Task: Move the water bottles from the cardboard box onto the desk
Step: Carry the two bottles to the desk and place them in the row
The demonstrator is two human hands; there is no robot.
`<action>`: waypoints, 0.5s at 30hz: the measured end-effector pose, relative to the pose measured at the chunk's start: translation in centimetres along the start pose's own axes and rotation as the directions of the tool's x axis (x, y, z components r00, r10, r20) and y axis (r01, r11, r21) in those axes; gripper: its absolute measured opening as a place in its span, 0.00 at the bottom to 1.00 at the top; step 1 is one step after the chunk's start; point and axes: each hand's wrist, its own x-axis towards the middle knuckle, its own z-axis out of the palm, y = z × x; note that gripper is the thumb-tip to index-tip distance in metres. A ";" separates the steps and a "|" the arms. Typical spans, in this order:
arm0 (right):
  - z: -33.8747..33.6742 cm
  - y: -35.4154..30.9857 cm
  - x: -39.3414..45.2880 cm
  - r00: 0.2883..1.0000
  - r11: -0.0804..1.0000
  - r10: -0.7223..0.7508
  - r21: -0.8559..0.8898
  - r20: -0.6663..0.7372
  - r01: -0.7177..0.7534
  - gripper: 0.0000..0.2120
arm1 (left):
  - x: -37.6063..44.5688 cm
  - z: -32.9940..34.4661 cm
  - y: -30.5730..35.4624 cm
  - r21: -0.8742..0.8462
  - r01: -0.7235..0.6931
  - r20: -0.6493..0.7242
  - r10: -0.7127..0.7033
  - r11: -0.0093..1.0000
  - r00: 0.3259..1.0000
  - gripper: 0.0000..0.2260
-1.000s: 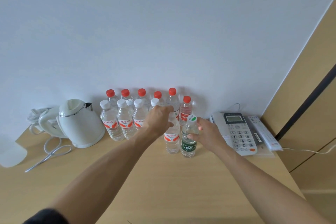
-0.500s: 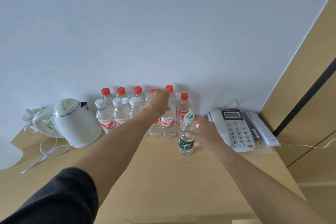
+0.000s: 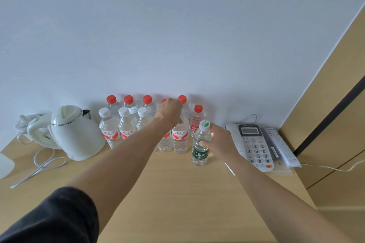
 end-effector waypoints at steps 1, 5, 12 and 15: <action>-0.1 -0.1 0.5 1.000 1.000 0.007 0.001 -0.007 -0.007 0.24 | 0.0 0.1 0.0 -0.001 0.000 0.001 0.000 1.000 1.000 0.21; -0.1 -0.2 2.6 0.998 0.998 0.051 0.042 -0.044 -0.049 0.23 | 0.0 0.1 0.0 0.004 -0.004 0.008 0.004 1.000 1.000 0.18; 0.6 -0.3 4.7 0.997 0.997 0.033 0.075 -0.075 -0.027 0.20 | 0.0 0.1 -0.1 -0.010 0.009 0.011 -0.008 1.000 1.000 0.18; 0.8 -0.3 5.1 0.997 0.996 0.017 0.091 -0.071 -0.011 0.19 | -0.1 0.0 0.0 -0.022 0.006 0.001 -0.006 1.000 1.000 0.19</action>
